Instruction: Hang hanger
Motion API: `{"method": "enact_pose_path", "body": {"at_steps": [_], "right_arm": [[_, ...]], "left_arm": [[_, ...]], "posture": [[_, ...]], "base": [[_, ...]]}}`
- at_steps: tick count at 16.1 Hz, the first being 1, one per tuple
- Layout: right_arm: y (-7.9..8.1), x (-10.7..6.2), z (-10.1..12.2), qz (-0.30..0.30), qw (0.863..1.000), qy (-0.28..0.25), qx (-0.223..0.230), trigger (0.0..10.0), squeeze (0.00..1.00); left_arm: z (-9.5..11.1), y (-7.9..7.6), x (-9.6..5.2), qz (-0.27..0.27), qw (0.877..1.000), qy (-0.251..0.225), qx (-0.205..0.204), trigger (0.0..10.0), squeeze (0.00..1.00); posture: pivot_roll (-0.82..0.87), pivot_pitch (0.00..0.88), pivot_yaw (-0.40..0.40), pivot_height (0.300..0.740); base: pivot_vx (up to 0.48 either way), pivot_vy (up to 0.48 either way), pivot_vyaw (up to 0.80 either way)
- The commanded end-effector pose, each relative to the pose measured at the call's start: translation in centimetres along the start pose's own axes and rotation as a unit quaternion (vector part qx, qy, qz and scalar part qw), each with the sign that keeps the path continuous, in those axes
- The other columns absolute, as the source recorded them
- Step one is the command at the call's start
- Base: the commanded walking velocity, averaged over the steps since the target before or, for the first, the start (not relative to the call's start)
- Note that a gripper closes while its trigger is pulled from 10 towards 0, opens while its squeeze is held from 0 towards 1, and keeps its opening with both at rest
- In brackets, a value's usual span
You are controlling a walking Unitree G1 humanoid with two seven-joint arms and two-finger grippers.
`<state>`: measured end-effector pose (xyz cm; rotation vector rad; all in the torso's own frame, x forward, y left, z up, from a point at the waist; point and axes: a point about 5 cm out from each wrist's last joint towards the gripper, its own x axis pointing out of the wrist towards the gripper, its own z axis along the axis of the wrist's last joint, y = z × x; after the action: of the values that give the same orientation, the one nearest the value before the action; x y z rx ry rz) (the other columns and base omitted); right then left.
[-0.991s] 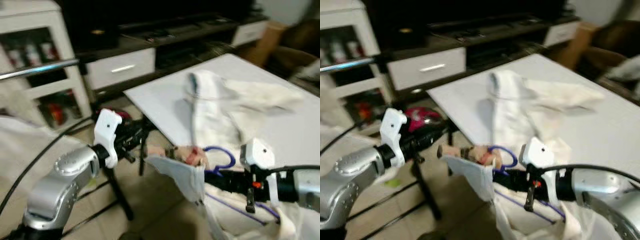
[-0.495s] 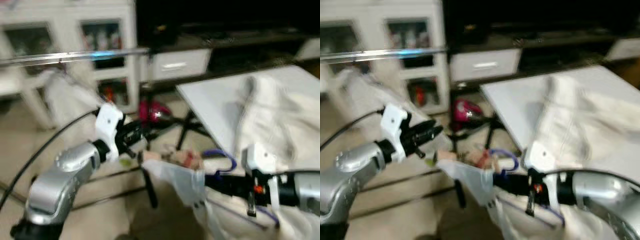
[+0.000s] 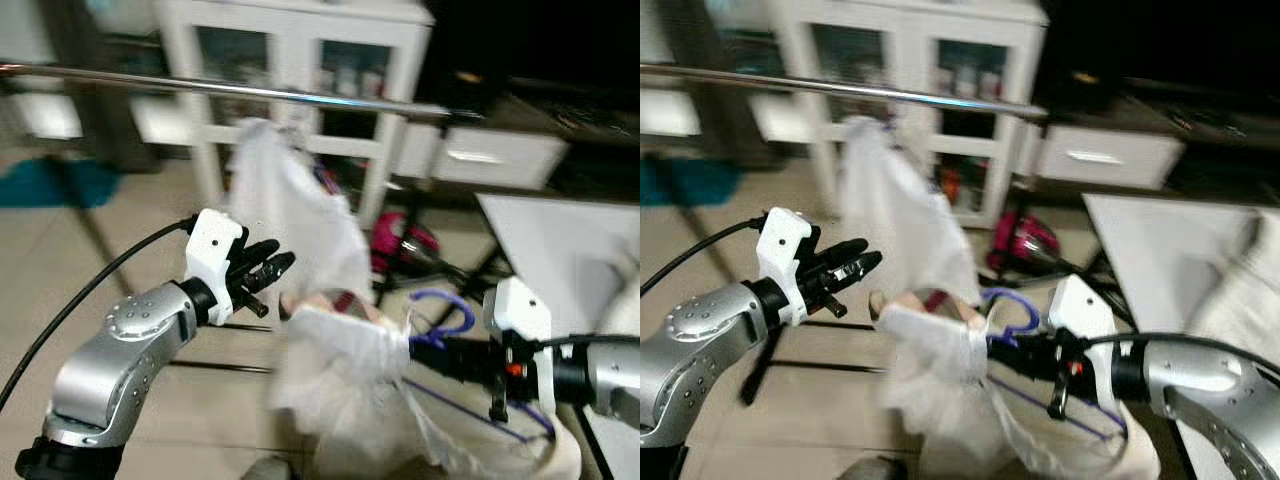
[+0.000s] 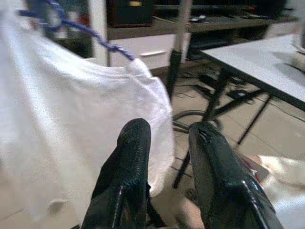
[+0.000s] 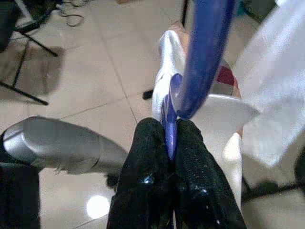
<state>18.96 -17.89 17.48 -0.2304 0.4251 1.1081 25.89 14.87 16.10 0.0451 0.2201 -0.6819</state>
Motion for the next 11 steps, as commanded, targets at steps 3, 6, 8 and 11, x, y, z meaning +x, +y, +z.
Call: {"method": "enact_pose_path", "body": {"at_steps": [3,6,8,11], "right_arm": [[-1.5,0.8,-0.1,-0.051,0.998,-0.022,-0.004,10.0,0.0],[-2.8,1.8,-0.8,-0.123,0.991,-0.046,0.026,10.0,0.0],[-4.2,2.5,-1.3,-0.186,0.981,-0.037,0.035,10.0,0.0],[-5.2,3.0,-0.4,-0.192,0.98,-0.05,0.014,10.0,0.0]], "left_arm": [[0.4,-0.1,0.1,-0.008,1.0,-0.01,0.011,10.0,0.0],[0.0,-0.3,0.7,-0.003,1.0,-0.002,0.017,10.0,0.0],[-0.1,-0.5,1.0,-0.013,1.0,-0.002,0.018,10.0,0.0],[-0.5,0.6,0.7,-0.014,0.999,0.001,0.043,10.0,0.0]], "posture": [[0.12,0.0,-0.064,0.74],[0.12,0.0,-0.061,0.74],[0.11,0.0,-0.046,0.74],[0.12,0.0,-0.04,0.74]], "base": [[0.0,0.0,0.8],[0.0,0.0,0.53],[0.0,0.0,0.0],[0.0,0.0,0.0]]}}
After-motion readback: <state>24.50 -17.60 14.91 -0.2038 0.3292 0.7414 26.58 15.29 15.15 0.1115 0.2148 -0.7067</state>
